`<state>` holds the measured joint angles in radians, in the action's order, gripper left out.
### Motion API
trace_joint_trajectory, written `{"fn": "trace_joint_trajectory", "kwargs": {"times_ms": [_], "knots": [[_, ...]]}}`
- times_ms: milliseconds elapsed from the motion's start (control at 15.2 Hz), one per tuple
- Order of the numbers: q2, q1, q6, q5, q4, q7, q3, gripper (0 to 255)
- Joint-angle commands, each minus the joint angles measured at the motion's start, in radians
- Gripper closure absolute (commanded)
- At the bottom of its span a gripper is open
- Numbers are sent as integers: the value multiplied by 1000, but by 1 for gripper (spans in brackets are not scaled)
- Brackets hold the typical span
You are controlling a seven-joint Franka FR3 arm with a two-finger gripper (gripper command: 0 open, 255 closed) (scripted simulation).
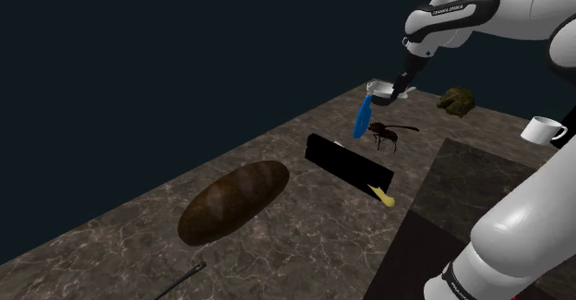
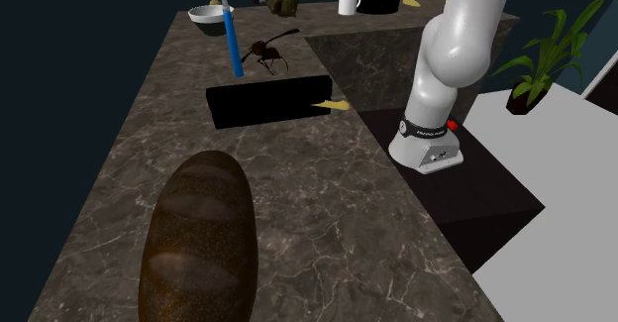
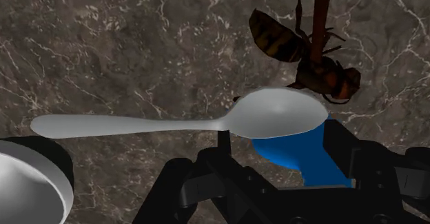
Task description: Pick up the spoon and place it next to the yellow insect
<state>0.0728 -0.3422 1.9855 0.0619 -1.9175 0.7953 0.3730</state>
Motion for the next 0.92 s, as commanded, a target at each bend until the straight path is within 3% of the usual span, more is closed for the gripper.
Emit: {"fn": "trace_joint_trajectory", "kwargs": {"times_ms": [0,462,858], "knots": [[-57,-18,-18,28,67,54,26,255],[-311,-121,-111,160,370,224,86,255],[-579,-278,-255,279,749,319,86,255]]}}
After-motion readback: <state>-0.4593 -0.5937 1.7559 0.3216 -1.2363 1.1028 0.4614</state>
